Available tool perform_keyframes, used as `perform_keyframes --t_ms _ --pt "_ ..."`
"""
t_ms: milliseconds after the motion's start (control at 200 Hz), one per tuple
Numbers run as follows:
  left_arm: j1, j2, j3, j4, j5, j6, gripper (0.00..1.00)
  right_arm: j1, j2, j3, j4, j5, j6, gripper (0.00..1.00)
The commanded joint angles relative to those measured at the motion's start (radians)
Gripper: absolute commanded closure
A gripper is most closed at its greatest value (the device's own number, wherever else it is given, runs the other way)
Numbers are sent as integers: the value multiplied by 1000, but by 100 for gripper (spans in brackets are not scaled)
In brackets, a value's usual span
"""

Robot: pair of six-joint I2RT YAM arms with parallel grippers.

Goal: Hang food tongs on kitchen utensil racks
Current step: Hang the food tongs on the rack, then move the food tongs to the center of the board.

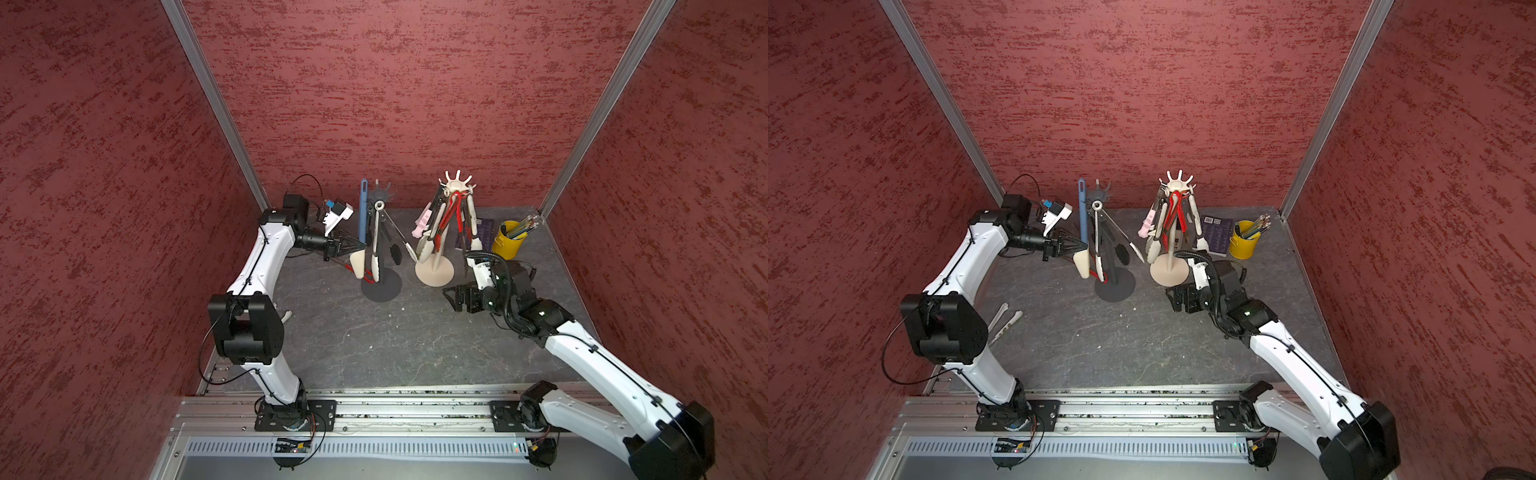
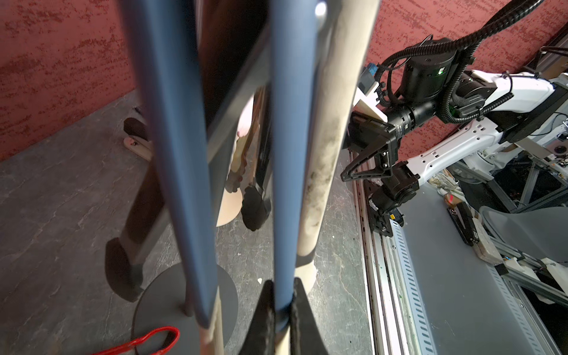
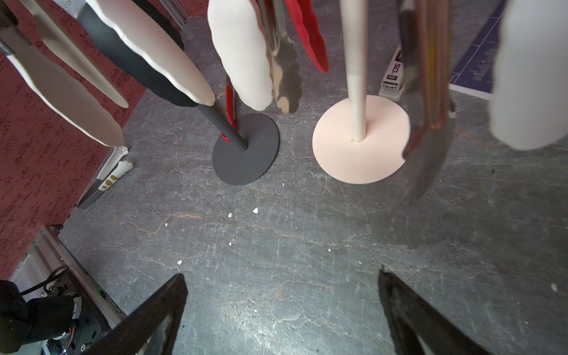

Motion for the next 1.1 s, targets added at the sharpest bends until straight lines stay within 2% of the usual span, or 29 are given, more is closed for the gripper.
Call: perform_keyframes --t_ms 0,60,195,255,341,356,446,566,631,756,837,932,1097 --pt "15 -40 -36 92 -29 -65 73 -7 -9 0 11 -10 4 1" --pt "17 -55 -61 150 -39 -96 60 -7 -9 1 10 -8 6 1" --pt "22 -96 -115 273 -52 -168 48 -7 -8 6 11 -5 6 1" --pt "26 -114 -134 329 -51 -211 35 -7 -8 7 15 -5 5 1" --pt "45 -157 -179 422 -35 -288 26 -8 -4 12 14 0 5 1" --pt "51 -167 -190 447 -29 -313 25 -7 -4 13 14 1 4 1" --pt "103 -262 -316 709 2 -525 0 -8 -6 19 16 6 -2 1" --pt "199 -407 -533 1177 5 -880 0 -6 -5 18 27 14 -5 1" --pt "247 -462 -601 1299 -21 -997 0 -7 -4 13 38 10 -1 1" --pt "316 -549 -670 1286 -131 -1077 0 -7 4 6 56 7 4 1" --pt "347 -583 -685 1212 -233 -1136 0 -6 15 6 64 3 4 1" --pt "353 -597 -676 1058 -359 -1105 0 -7 28 7 78 -2 9 1" --pt "355 -550 -646 856 -437 -1060 0 -7 56 18 84 -9 11 1"
